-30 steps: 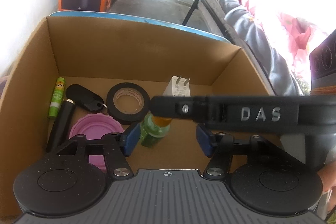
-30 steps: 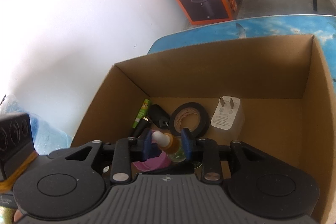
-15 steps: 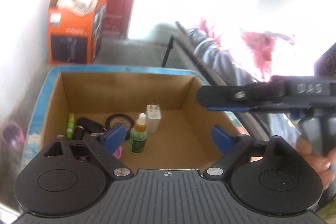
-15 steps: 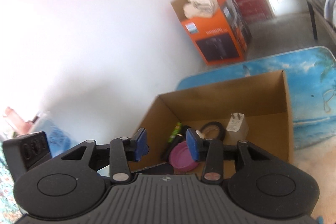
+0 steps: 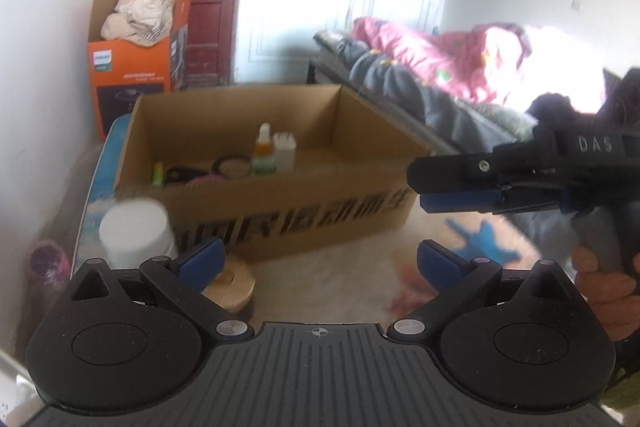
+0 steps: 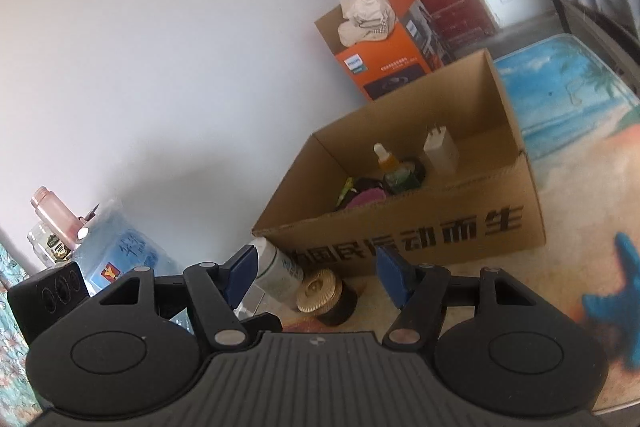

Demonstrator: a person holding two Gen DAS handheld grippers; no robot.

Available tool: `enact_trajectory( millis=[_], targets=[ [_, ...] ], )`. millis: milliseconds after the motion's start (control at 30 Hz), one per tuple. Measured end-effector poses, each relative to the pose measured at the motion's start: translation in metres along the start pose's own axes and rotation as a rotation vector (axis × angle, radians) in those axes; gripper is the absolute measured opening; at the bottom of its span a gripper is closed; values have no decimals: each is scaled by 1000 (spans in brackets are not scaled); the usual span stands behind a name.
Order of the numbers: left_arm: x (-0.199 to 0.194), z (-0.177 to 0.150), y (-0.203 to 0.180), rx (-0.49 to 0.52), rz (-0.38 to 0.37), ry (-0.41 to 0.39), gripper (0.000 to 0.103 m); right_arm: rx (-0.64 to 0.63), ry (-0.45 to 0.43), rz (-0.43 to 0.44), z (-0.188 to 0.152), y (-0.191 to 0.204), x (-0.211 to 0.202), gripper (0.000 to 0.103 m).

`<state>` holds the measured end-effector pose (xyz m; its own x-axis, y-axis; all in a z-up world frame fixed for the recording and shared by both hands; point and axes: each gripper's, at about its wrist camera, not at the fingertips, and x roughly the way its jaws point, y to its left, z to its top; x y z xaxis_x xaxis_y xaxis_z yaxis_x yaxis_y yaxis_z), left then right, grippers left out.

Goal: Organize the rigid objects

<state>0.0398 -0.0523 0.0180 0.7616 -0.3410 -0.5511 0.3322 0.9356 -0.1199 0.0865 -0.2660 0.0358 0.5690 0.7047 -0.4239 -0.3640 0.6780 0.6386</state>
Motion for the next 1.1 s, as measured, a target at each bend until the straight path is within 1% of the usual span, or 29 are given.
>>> enact_trajectory(
  millis=[133, 200, 267, 300, 400, 600, 800, 933, 1033, 1100],
  targets=[
    [16, -18, 8, -17, 50, 53, 103, 9, 68, 0, -15, -1, 27, 68],
    [23, -25, 12, -23, 69, 72, 103, 16, 99, 4, -17, -2, 43, 66],
    [28, -32, 16, -26, 92, 83, 103, 24, 129, 5, -22, -4, 58, 62],
    [32, -33, 19, -25, 106, 87, 103, 26, 142, 5, -23, -4, 65, 56],
    [41, -38, 26, -27, 131, 99, 103, 20, 168, 9, -22, -5, 85, 52],
    [59, -43, 34, -34, 115, 137, 103, -24, 225, 1, -21, -1, 123, 51],
    [62, -43, 36, -30, 102, 122, 103, -81, 282, -7, -22, 5, 146, 51],
    [61, -45, 33, -19, 100, 121, 103, -102, 288, -5, -23, 7, 145, 52],
    [61, -44, 27, -16, 73, 126, 103, -85, 281, -6, -24, 2, 138, 53],
    [61, -45, 20, 6, 52, 131, 103, -75, 272, -14, -24, -2, 130, 53]
  ],
)
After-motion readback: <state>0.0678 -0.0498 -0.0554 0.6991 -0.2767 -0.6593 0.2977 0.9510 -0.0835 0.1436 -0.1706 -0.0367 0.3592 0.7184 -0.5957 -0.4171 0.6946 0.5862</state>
